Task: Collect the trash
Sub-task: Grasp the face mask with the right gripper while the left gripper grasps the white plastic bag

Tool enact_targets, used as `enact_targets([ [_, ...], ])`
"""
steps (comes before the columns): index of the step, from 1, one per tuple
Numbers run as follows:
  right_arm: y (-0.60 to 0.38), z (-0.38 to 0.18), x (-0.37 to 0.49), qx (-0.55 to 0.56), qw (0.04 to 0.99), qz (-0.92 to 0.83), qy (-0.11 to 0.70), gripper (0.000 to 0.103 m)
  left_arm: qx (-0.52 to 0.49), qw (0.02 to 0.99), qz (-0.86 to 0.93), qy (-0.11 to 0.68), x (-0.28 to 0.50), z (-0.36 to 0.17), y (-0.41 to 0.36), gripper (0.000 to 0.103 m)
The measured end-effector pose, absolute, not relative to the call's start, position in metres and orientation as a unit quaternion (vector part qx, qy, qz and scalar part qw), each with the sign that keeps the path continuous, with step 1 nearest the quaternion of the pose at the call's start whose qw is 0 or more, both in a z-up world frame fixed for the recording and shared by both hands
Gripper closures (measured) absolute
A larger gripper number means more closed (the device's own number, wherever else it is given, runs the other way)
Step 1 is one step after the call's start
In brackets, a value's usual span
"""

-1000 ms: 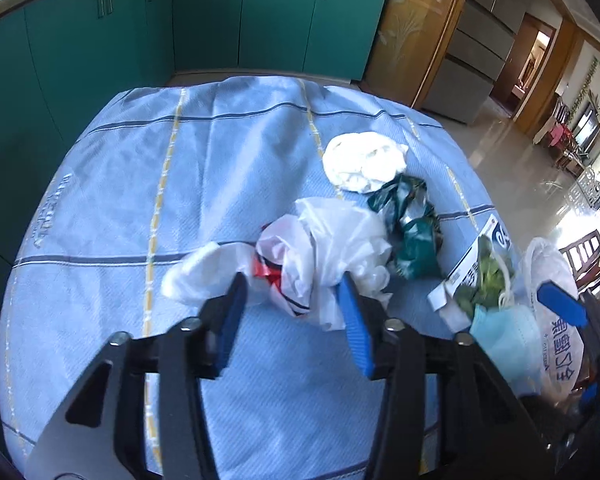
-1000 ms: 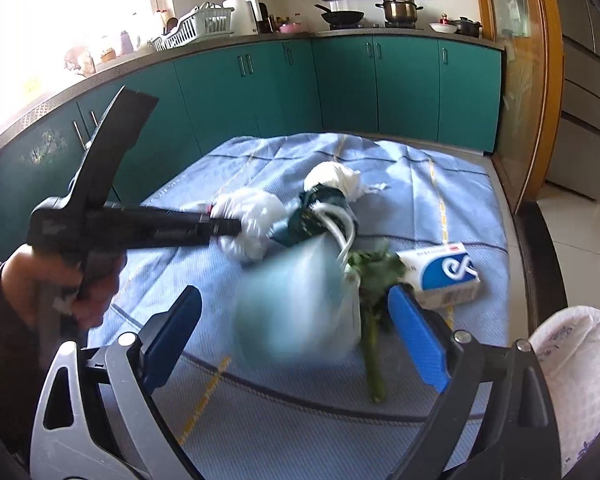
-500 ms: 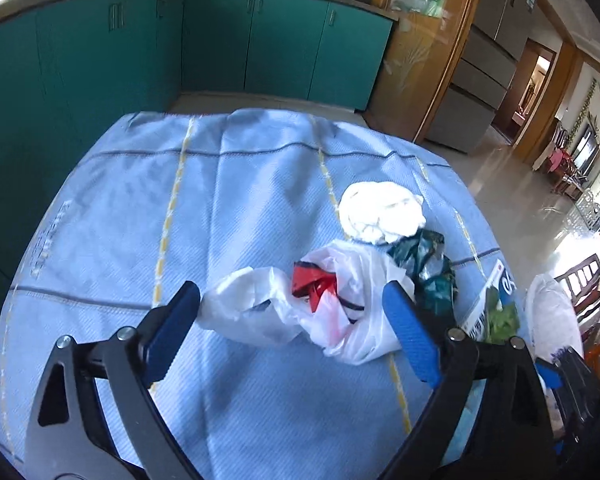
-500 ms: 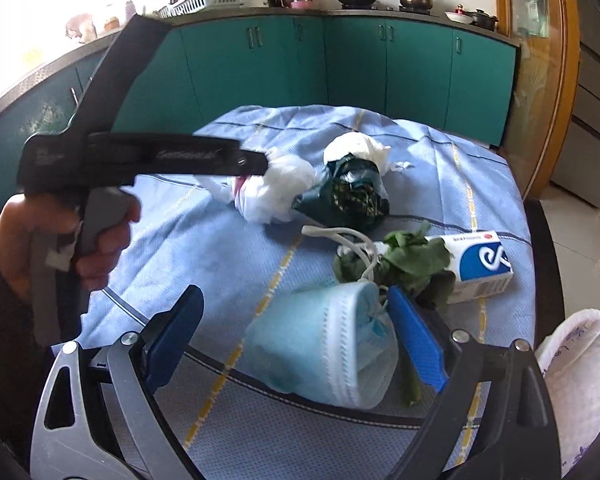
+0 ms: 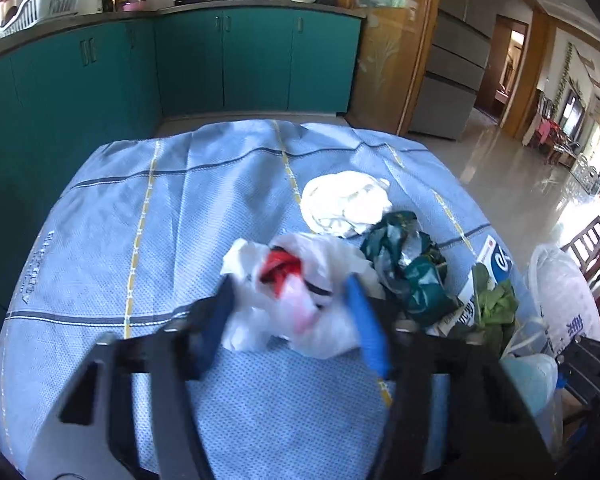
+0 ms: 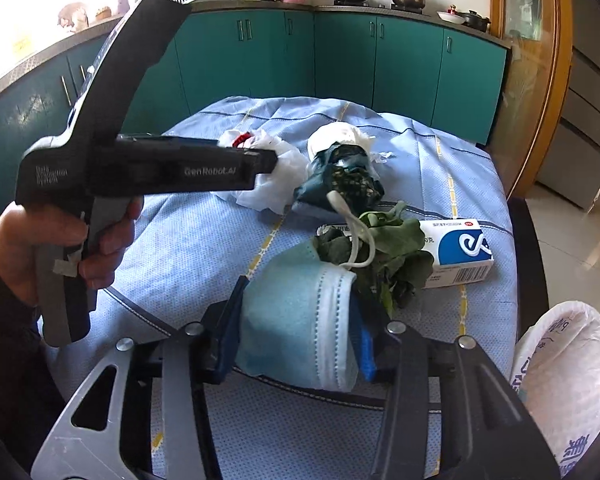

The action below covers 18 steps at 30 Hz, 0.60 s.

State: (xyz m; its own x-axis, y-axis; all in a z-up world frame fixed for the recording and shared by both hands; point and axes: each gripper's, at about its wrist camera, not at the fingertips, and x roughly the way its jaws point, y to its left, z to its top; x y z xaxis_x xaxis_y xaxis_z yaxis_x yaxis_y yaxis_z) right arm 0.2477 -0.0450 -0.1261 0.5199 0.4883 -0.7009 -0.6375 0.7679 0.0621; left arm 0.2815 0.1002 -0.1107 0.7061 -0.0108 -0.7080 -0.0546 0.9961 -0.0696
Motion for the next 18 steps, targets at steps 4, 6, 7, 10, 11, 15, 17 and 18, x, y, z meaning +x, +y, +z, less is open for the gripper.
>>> enact_targets([
  [4,-0.045,-0.126,0.245,-0.101,0.867,0.325,0.364,0.057,-0.033,0.927,0.015,0.373,0.275,-0.106,0.099,0.074],
  [6,-0.046,-0.125,0.245,-0.098,0.867,0.326,0.363,0.057,-0.033,0.931,0.022,0.364,0.27,-0.101,0.1,0.083],
  [7,-0.047,-0.124,0.244,-0.097,0.868,0.326,0.361,0.057,-0.035,0.933,0.026,0.358,0.266,-0.098,0.102,0.085],
  [10,-0.051,-0.12,0.242,-0.089,0.871,0.329,0.354,0.057,-0.032,0.939,0.044,0.339,0.254,-0.088,0.106,0.09],
  [11,-0.052,-0.118,0.241,-0.087,0.871,0.33,0.352,0.057,-0.03,0.941,0.05,0.332,0.251,-0.084,0.108,0.09],
  [15,-0.058,-0.111,0.234,-0.076,0.876,0.334,0.339,0.057,-0.034,0.95,0.058,0.305,0.234,-0.066,0.116,0.092],
  [17,-0.061,-0.107,0.231,-0.07,0.878,0.337,0.333,0.057,-0.032,0.954,0.059,0.291,0.225,-0.056,0.118,0.092],
  [18,-0.061,-0.106,0.23,-0.068,0.879,0.338,0.331,0.057,-0.031,0.956,0.058,0.287,0.222,-0.054,0.119,0.092],
])
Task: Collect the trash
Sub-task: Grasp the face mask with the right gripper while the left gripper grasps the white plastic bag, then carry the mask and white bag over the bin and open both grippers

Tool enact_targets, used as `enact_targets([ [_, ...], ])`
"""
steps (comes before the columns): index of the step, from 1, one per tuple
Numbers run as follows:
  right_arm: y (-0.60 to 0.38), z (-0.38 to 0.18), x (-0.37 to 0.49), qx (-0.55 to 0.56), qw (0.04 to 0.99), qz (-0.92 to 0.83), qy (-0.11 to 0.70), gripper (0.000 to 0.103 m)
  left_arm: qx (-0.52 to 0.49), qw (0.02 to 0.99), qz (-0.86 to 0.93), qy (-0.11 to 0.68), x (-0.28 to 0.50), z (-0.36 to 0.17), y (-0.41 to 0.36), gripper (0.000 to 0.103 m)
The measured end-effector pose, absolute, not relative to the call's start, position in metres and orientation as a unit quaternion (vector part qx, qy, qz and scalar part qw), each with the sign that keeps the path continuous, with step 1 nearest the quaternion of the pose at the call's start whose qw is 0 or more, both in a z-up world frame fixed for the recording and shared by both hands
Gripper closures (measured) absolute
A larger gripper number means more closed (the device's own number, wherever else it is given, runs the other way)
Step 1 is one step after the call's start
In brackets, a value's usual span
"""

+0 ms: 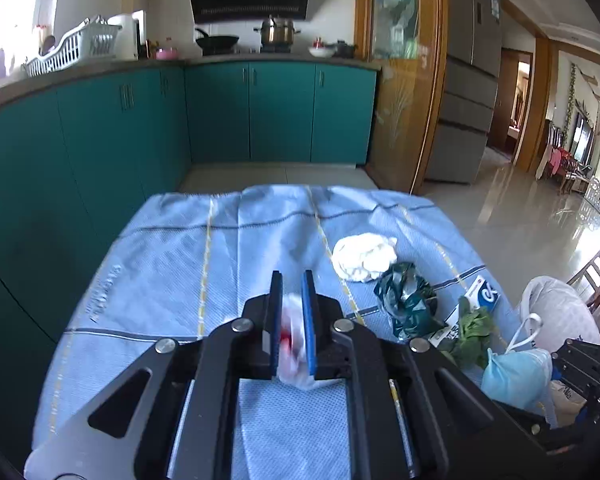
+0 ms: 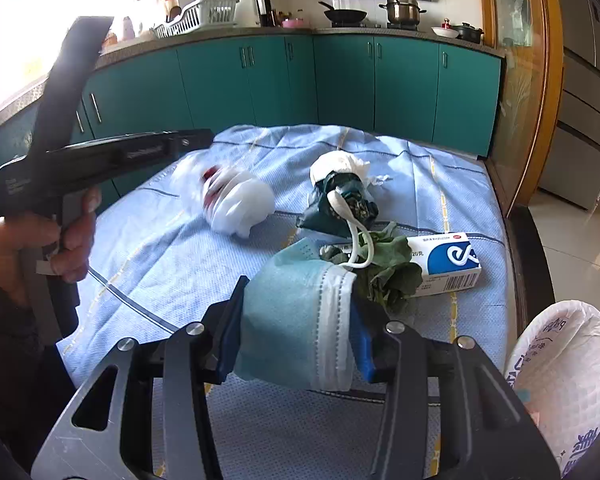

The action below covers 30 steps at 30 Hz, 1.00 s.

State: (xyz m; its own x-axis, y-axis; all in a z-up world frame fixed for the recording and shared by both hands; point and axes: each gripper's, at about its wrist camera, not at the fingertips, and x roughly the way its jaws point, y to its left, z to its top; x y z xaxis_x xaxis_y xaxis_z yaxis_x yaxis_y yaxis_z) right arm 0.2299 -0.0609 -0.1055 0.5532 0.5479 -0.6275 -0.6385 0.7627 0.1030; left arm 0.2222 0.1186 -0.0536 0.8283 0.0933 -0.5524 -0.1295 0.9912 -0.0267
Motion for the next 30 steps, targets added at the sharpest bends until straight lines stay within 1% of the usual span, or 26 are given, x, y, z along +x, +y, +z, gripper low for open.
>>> enact_targets([
  [4,-0.064,-0.104,0.227,-0.064,0.88,0.336,0.328,0.057,-0.031,0.959,0.053,0.276,0.21,-0.046,0.122,0.092],
  [8,-0.065,-0.104,0.227,-0.061,0.881,0.334,0.329,0.057,-0.043,0.956,0.057,0.285,0.206,-0.05,0.134,0.092],
  [9,-0.066,-0.104,0.227,-0.06,0.881,0.333,0.33,0.057,-0.054,0.952,0.061,0.294,0.207,-0.053,0.14,0.087],
  [10,-0.066,-0.105,0.227,-0.059,0.881,0.333,0.331,0.057,-0.063,0.949,0.061,0.303,0.209,-0.055,0.144,0.069],
  [11,-0.067,-0.105,0.228,-0.058,0.881,0.332,0.332,0.057,-0.075,0.945,0.06,0.314,0.211,-0.058,0.149,0.057],
  [12,-0.067,-0.106,0.228,-0.058,0.881,0.331,0.333,0.057,-0.092,0.939,0.06,0.326,0.214,-0.063,0.155,0.041],
  [13,-0.067,-0.107,0.228,-0.058,0.88,0.33,0.336,0.057,-0.102,0.935,0.061,0.334,0.216,-0.066,0.158,0.035],
  [14,-0.066,-0.108,0.228,-0.059,0.88,0.329,0.337,0.057,-0.116,0.929,0.052,0.347,0.219,-0.071,0.161,0.032],
  [15,-0.066,-0.109,0.229,-0.059,0.88,0.328,0.339,0.057,-0.125,0.925,0.037,0.358,0.222,-0.076,0.161,0.023],
  [16,-0.066,-0.11,0.229,-0.058,0.879,0.328,0.34,0.057,-0.136,0.916,0.012,0.377,0.228,-0.084,0.159,0.018],
  [17,-0.066,-0.11,0.23,-0.058,0.879,0.328,0.341,0.057,-0.14,0.911,0.002,0.387,0.232,-0.089,0.156,0.018],
  [19,-0.065,-0.111,0.231,-0.056,0.879,0.328,0.343,0.057,-0.135,0.906,-0.003,0.402,0.246,-0.101,0.147,0.014],
  [23,-0.062,-0.114,0.233,-0.057,0.877,0.329,0.347,0.057,-0.109,0.902,0.029,0.418,0.272,-0.12,0.134,0.014],
  [24,-0.062,-0.115,0.233,-0.058,0.876,0.329,0.347,0.057,-0.105,0.899,0.032,0.424,0.275,-0.125,0.132,0.015],
  [26,-0.062,-0.117,0.233,-0.058,0.876,0.328,0.349,0.057,-0.085,0.896,0.039,0.434,0.277,-0.131,0.125,0.035],
  [27,-0.063,-0.117,0.233,-0.058,0.876,0.327,0.35,0.057,-0.066,0.894,0.043,0.441,0.277,-0.132,0.12,0.05],
  [28,-0.065,-0.117,0.232,-0.057,0.877,0.326,0.349,0.057,-0.057,0.895,0.046,0.44,0.276,-0.132,0.119,0.056],
  [30,-0.069,-0.116,0.232,-0.056,0.879,0.324,0.346,0.057,-0.053,0.9,0.047,0.431,0.271,-0.128,0.118,0.064],
])
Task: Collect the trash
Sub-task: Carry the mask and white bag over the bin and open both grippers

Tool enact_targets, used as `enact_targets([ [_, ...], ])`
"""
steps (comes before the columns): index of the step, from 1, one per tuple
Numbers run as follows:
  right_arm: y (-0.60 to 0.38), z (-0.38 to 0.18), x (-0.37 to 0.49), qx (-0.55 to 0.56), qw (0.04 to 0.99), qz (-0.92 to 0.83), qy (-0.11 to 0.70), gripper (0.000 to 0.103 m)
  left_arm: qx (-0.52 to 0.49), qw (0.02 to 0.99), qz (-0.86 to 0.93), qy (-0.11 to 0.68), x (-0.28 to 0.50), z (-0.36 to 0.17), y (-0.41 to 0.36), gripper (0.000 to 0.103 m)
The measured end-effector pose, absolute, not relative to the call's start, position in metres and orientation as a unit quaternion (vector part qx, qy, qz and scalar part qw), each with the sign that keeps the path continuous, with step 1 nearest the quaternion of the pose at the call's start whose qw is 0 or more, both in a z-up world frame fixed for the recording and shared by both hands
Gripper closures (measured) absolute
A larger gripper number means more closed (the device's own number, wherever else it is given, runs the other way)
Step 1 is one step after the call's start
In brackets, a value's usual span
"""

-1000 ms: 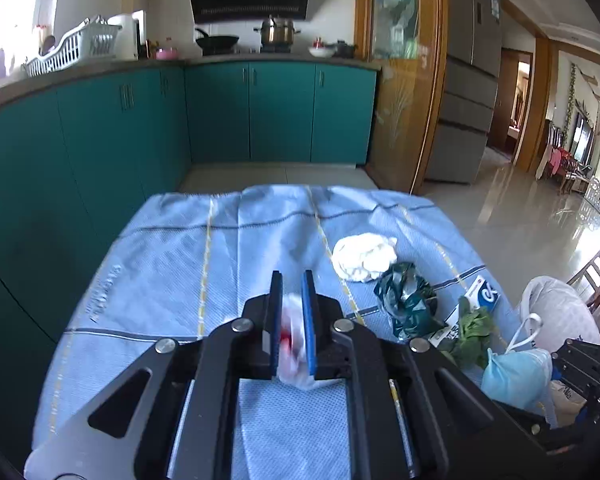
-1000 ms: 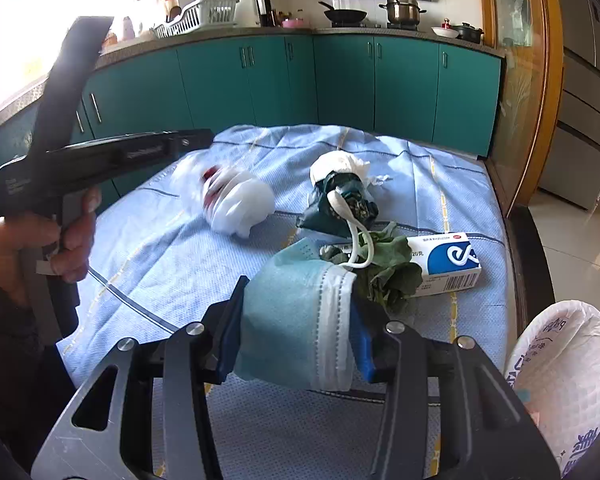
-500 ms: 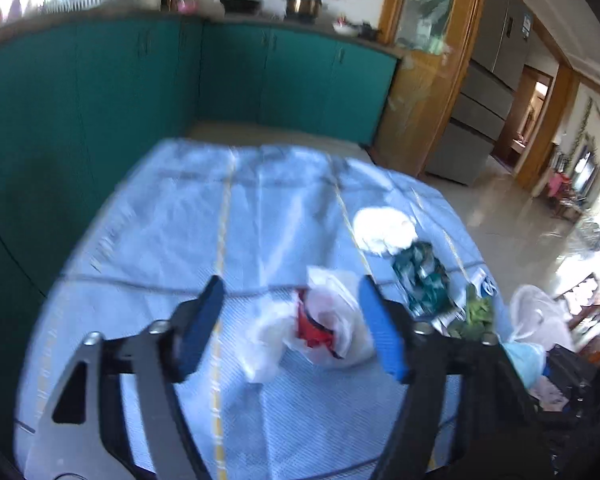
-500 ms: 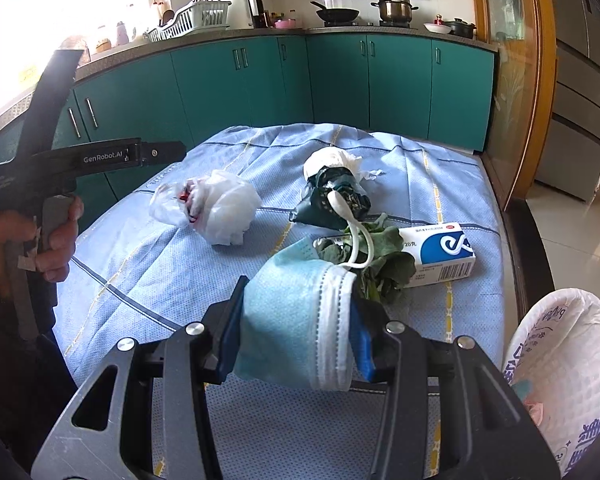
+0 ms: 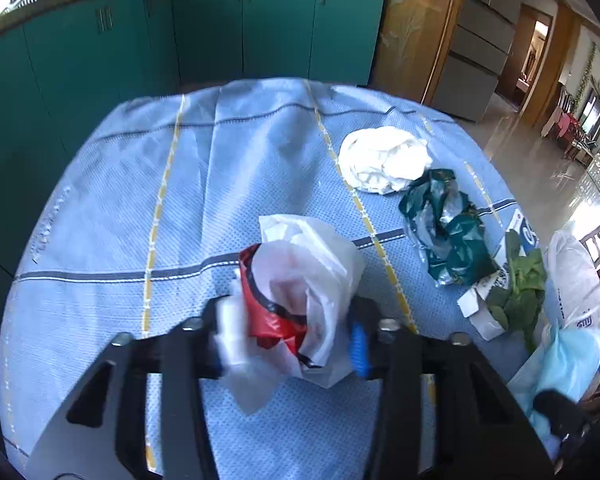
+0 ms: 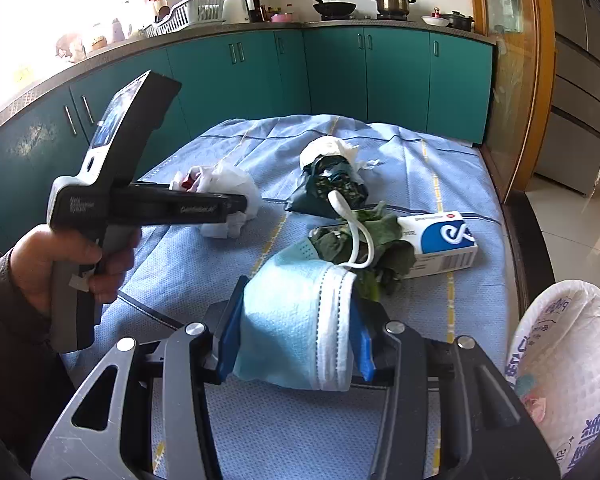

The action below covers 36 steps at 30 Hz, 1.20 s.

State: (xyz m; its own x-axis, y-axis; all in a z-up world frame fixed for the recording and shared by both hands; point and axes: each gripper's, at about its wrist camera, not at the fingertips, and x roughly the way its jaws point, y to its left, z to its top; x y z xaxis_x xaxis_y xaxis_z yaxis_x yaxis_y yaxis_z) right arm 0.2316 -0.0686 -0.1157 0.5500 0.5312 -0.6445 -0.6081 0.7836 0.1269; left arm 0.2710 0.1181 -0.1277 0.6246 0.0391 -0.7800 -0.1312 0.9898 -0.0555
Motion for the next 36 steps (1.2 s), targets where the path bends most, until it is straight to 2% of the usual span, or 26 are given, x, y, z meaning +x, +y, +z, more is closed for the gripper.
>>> enact_targets([
  [3,-0.074,-0.11,0.23,-0.049,0.883,0.322,0.338,0.057,-0.05,0.913,0.065,0.399,0.256,-0.112,0.119,0.066],
  [10,-0.091,-0.09,0.219,-0.042,0.903,0.31,0.295,0.057,-0.012,0.957,0.108,0.268,0.213,-0.056,0.095,0.066],
  [13,-0.111,-0.08,0.215,-0.036,0.92,0.281,0.271,0.057,0.009,0.963,0.106,0.248,0.207,-0.045,0.072,0.065],
  [17,-0.146,-0.073,0.214,-0.052,0.948,0.19,0.251,0.057,0.016,0.965,0.069,0.252,0.204,-0.042,0.035,0.065],
  [24,-0.215,-0.086,0.219,-0.031,0.956,0.082,0.281,0.057,0.048,0.962,-0.002,0.269,0.205,-0.052,-0.043,0.065],
  [36,-0.311,-0.11,0.201,0.005,0.953,-0.008,0.303,0.057,0.097,0.939,-0.112,0.311,0.214,-0.107,-0.182,0.064],
])
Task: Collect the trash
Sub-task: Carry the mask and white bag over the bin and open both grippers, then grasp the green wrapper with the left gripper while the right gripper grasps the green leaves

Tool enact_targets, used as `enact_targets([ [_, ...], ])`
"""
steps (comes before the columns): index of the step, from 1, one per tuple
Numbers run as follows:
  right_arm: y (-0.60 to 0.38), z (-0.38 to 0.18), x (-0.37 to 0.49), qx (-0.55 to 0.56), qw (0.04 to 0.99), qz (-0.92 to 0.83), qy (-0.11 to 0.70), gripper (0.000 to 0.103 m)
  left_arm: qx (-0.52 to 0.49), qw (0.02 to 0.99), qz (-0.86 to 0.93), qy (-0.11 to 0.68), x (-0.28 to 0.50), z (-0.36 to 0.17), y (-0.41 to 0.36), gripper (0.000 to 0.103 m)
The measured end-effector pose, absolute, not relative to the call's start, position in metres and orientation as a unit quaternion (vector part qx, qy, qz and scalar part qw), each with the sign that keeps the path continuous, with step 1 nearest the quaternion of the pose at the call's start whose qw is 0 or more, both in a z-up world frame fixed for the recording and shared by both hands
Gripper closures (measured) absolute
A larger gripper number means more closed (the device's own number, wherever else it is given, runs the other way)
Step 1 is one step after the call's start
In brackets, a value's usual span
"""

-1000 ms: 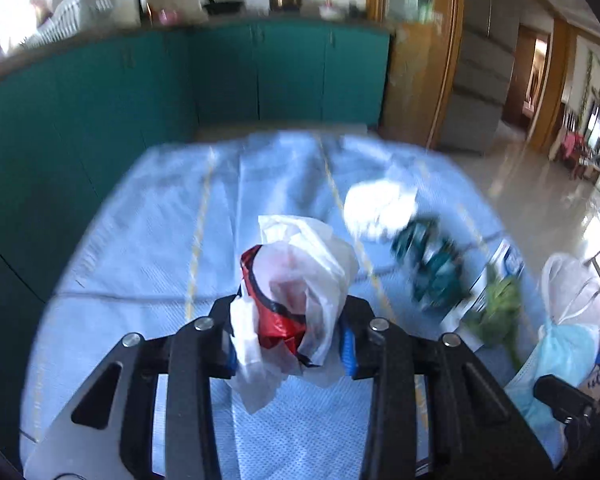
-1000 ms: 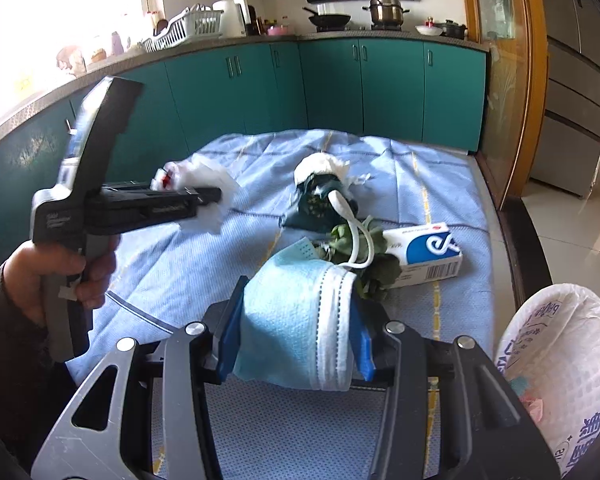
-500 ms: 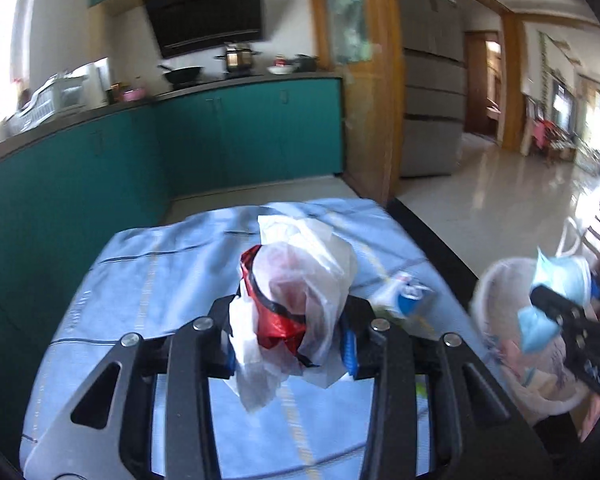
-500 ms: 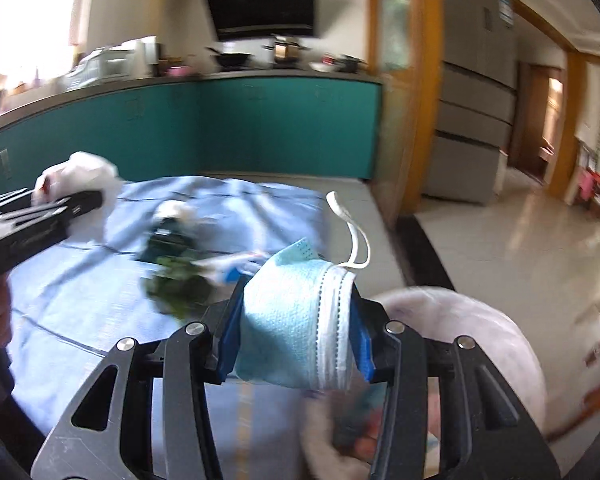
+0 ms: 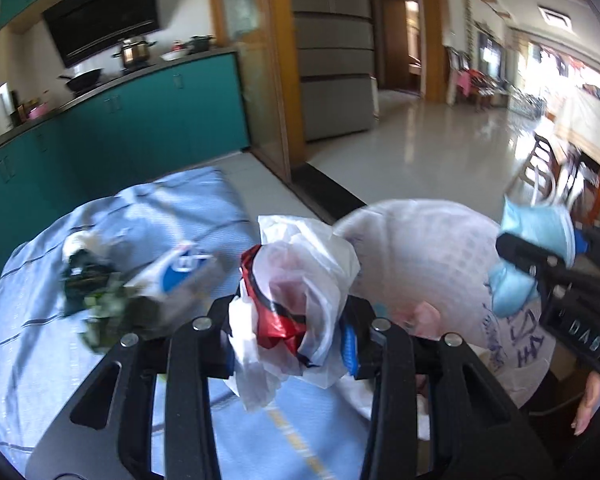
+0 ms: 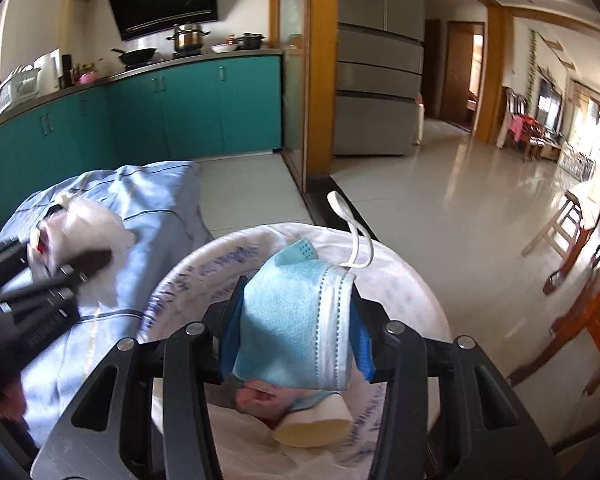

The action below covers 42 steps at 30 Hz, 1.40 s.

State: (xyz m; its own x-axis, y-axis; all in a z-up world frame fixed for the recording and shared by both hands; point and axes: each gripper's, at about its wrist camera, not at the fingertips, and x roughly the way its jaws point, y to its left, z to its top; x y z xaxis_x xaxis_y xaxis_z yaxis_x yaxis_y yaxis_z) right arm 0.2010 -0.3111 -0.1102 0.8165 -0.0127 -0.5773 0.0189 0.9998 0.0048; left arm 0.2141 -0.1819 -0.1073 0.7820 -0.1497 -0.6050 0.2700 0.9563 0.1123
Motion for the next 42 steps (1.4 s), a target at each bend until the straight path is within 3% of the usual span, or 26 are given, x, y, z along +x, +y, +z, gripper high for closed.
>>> enact_targets([
  [5,-0.336,-0.113,0.195,0.031,0.951,-0.019,0.306,0.057,0.079,0.923,-0.182,0.331,0.217,-0.121,-0.206,0.062],
  [10,-0.346,-0.112,0.19,0.041,0.951,-0.02,0.304,0.057,0.08,0.917,-0.215,0.325,0.213,-0.127,-0.221,0.044],
  [19,-0.34,-0.109,0.189,0.032,0.953,-0.015,0.3,0.057,0.089,0.927,-0.18,0.318,0.215,-0.127,-0.214,0.029],
  [22,-0.338,-0.109,0.189,0.027,0.953,-0.02,0.3,0.053,0.082,0.929,-0.174,0.315,0.215,-0.124,-0.209,0.023],
  [30,-0.338,-0.107,0.19,0.036,0.955,-0.032,0.292,0.022,0.081,0.935,-0.155,0.308,0.216,-0.118,-0.201,0.022],
  [37,-0.333,-0.094,0.197,0.079,0.956,-0.017,0.281,0.016,0.038,0.959,-0.048,0.276,0.225,-0.098,-0.151,0.023],
  [38,-0.331,-0.091,0.2,0.088,0.956,-0.009,0.28,0.016,0.027,0.96,-0.033,0.276,0.227,-0.096,-0.139,0.024],
  [40,-0.322,-0.087,0.207,0.108,0.954,0.016,0.281,0.016,-0.002,0.959,0.0,0.282,0.233,-0.093,-0.11,0.048],
  [42,-0.303,-0.085,0.218,0.126,0.948,0.054,0.288,0.016,-0.025,0.952,0.031,0.302,0.243,-0.09,-0.074,0.05],
])
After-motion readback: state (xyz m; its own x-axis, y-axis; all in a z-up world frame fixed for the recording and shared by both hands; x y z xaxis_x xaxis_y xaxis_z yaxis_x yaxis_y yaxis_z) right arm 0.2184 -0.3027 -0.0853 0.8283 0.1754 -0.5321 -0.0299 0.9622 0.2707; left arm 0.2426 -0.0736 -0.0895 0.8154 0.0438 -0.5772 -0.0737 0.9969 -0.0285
